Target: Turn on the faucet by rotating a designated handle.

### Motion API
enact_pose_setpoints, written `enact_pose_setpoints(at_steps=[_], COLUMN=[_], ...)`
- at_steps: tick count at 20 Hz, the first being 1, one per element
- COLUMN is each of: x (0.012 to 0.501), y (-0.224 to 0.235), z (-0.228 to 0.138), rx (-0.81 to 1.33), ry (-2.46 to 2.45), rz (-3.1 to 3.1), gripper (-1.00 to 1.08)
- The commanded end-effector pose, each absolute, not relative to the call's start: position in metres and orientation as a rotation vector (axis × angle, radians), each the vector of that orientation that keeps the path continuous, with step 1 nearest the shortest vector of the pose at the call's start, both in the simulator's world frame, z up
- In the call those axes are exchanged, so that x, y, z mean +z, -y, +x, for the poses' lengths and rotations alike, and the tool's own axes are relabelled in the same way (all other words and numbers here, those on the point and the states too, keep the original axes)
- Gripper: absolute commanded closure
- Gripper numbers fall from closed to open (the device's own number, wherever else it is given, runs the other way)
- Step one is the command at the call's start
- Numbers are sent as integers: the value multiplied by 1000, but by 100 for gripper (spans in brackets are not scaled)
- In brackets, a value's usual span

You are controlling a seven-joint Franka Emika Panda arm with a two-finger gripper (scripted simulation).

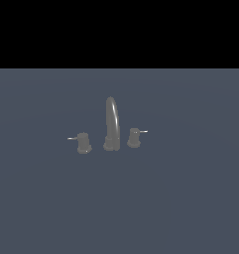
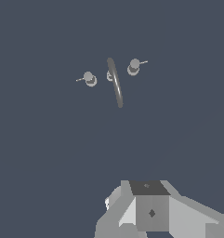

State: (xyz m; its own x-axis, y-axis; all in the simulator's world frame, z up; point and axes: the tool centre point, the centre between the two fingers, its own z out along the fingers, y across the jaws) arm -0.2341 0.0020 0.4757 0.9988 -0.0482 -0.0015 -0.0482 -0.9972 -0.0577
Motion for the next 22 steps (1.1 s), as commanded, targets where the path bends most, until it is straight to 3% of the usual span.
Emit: enact_pose_setpoints(at_steps=[1,10,22], x=[474,458,401], y=[-1,5,22], z=[-229,-188,-97], rx=[1,4,6], ry=[-98,-296,-744], rz=[-3083,-3083,-3032], gripper=[108,108,108])
